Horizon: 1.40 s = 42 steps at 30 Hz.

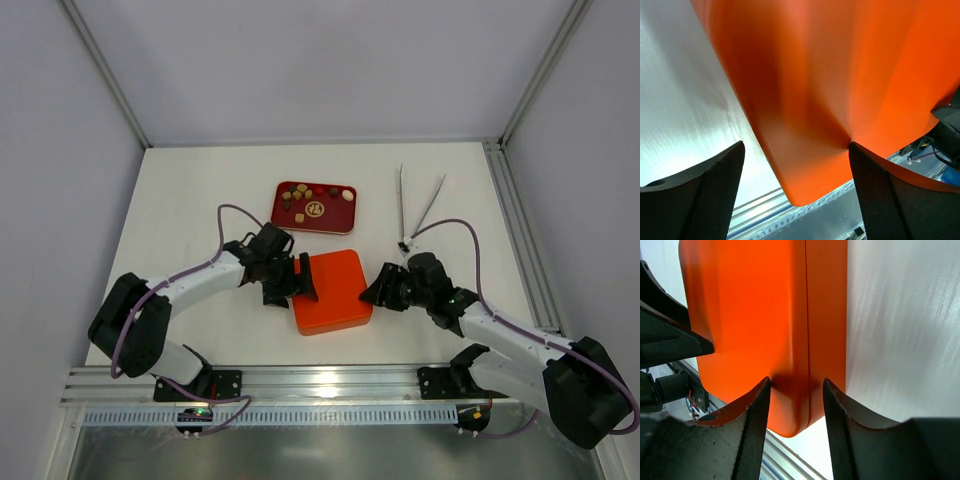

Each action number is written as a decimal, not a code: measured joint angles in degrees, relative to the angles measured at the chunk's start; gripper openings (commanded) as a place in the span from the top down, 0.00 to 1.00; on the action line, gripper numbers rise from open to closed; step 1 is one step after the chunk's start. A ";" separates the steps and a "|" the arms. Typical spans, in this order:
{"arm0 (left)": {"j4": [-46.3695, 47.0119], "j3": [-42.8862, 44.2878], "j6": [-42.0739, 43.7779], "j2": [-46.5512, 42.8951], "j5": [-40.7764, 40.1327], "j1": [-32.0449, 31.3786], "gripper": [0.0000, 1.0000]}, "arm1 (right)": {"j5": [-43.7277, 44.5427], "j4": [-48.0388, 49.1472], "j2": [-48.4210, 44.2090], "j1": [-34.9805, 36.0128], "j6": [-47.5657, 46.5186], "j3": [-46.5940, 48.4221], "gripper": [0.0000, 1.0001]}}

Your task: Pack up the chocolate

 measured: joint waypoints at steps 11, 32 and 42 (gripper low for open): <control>0.35 -2.60 -4.85 -3.50 -3.61 0.26 0.24 | 9.40 9.53 5.27 9.20 5.75 -0.87 0.78; -5.09 1.77 -0.35 -4.61 -7.78 2.54 0.15 | 12.04 -4.90 1.70 7.39 3.58 3.89 0.26; -11.58 15.15 8.13 -8.98 -9.53 6.64 0.13 | 11.15 -16.85 -3.15 0.83 -4.55 17.94 0.00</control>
